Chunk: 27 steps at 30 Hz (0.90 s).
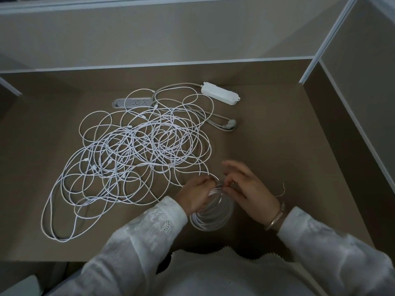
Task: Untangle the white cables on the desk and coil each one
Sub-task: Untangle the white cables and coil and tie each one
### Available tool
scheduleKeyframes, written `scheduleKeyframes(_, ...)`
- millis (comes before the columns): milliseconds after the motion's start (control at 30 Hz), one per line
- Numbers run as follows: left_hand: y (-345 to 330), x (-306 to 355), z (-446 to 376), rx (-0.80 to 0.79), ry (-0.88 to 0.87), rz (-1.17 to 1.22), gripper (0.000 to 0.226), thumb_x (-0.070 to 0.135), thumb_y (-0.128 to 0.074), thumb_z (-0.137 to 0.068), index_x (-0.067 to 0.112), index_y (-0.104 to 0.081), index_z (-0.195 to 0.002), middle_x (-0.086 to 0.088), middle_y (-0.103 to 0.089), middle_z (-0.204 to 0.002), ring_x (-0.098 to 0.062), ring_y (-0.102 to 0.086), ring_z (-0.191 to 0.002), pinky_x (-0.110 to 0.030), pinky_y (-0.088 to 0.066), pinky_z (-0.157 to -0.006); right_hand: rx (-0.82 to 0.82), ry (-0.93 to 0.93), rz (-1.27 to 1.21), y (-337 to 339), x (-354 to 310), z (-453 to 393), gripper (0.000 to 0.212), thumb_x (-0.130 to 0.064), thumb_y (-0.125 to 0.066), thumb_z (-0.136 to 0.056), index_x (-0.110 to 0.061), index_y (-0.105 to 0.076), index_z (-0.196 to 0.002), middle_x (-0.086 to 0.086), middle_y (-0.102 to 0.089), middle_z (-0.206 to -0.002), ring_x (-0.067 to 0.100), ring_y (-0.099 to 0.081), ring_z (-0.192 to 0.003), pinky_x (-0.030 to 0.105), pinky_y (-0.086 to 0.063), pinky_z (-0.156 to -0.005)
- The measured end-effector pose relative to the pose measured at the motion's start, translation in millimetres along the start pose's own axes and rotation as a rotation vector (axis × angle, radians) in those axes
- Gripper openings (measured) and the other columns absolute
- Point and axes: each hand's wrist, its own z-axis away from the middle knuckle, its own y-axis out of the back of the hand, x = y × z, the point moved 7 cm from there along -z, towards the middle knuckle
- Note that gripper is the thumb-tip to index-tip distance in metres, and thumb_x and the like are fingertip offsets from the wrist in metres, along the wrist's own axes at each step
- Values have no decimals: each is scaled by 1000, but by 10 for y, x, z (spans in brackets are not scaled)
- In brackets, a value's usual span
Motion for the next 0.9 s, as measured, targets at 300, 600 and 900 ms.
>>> scheduleKeyframes(300, -45, 114, 52, -139, -163, -241, 21, 27, -60, -81, 12, -58, -66, 5, -48, -49, -13, -49, -49, -24, -38, -55, -98, 49, -16, 150, -93, -155, 11, -24, -64, -79, -13, -66, -79, -2, -64, -82, 7, -58, -78, 18, -45, -73)
scheduleKeyframes(600, -13, 259, 113, -182, -436, -589, 30, 50, -59, -77, 20, -58, -72, 10, -53, -57, 1, -50, -54, -20, -39, -58, -167, -22, -146, 190, -96, -210, 12, -15, -75, -78, -23, -67, -82, -10, -66, -79, 6, -63, -78, 18, -49, -73)
scheduleKeyframes(900, -46, 152, 198, -309, -258, -343, 29, 23, -63, -93, 12, -53, -68, 10, -42, -45, -7, -42, -38, -19, -35, -42, -239, 92, -125, 172, -236, -167, 15, -30, -66, -80, -18, -72, -87, -5, -68, -84, 6, -64, -79, 25, -52, -74)
